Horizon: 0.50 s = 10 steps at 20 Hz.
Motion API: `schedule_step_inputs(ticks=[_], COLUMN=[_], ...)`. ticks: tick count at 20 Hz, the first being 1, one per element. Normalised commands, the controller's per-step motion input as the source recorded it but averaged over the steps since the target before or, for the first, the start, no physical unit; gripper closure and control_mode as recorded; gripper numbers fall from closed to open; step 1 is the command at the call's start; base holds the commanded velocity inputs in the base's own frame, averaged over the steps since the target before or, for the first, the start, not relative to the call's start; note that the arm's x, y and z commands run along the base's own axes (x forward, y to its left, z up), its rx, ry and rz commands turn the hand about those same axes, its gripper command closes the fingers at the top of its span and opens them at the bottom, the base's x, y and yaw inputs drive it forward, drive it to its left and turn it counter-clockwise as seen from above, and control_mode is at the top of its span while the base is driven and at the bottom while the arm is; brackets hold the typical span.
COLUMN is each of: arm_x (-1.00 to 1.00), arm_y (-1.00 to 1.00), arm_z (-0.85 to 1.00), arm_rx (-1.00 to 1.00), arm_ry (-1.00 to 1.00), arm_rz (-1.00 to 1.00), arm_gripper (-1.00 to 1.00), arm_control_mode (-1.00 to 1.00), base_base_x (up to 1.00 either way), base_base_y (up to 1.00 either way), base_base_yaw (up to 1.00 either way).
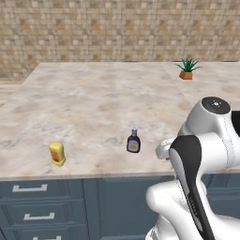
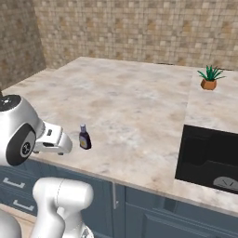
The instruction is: Place the condiment bottle and mustard from the counter to the top shelf of the fridge. If the existing items in the fridge are on the top shelf, move them to other shelves.
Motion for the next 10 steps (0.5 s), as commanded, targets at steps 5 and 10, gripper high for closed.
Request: schedule_step_inputs(ticks=[5,10], arm_x=[0.0,0.09], arm_y=[0.0,-0.02], arm_z=[0.0,0.0], arm_rx=[0.0,0.0], arm_ry=[0.0,0.0], arm_rz=[0.0,0.0], arm_gripper=[-1.0,-1.0], arm_control_mode=[1.0,-1.0], base_base_x=[0.29,0.06], base_base_y=[0.0,0.0], base_base_yaw=[0.0,0.0])
